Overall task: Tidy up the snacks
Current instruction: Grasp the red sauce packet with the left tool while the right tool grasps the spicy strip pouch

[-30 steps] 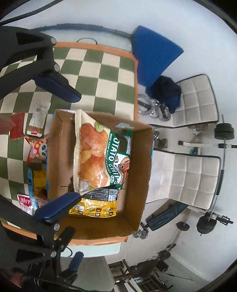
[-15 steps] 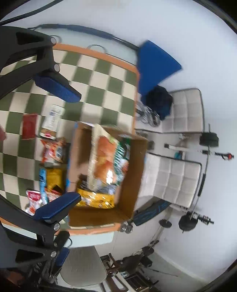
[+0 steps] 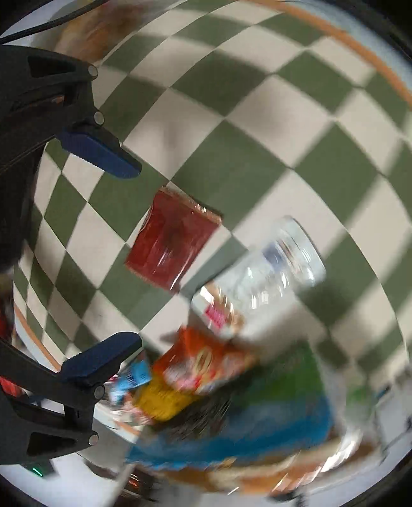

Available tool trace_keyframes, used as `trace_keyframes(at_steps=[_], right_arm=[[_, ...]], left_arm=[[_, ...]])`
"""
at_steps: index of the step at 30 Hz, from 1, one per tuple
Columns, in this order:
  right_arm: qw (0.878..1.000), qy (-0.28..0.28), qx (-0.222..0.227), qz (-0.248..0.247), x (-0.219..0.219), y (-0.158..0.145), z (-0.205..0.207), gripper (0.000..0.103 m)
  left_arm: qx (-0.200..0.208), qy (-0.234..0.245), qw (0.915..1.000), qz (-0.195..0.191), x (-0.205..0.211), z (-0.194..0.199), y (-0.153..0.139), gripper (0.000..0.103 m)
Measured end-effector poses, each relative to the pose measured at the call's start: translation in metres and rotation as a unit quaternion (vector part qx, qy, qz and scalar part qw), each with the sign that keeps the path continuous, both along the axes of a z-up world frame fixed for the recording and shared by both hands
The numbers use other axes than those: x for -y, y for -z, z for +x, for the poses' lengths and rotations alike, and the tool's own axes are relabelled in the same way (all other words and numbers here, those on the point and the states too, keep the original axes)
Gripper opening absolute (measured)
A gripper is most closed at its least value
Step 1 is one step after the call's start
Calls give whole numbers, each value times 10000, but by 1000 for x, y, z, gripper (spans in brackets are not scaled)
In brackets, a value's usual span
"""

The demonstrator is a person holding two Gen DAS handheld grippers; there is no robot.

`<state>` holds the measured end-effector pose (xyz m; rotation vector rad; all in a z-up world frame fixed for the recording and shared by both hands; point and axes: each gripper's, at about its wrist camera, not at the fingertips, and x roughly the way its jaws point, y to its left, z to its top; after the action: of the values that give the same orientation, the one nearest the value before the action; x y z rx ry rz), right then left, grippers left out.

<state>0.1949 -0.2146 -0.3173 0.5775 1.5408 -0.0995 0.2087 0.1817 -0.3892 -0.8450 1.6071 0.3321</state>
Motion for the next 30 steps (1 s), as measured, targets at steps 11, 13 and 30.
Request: trace_keyframes(at_steps=[11,13,30], right_arm=[[9918,1212,-373,131,35,61,-5,100],[9885,1448,-398,198,42,69,-5,100],[9582,2733,-842,130,86,102,-4,92]], left_arm=[[-771,-925,9926,174,-5,4,57,99],[-879,-803,9923,344,-3,7,61,94],[-617,2267,9600,1526,71,6,53,87]])
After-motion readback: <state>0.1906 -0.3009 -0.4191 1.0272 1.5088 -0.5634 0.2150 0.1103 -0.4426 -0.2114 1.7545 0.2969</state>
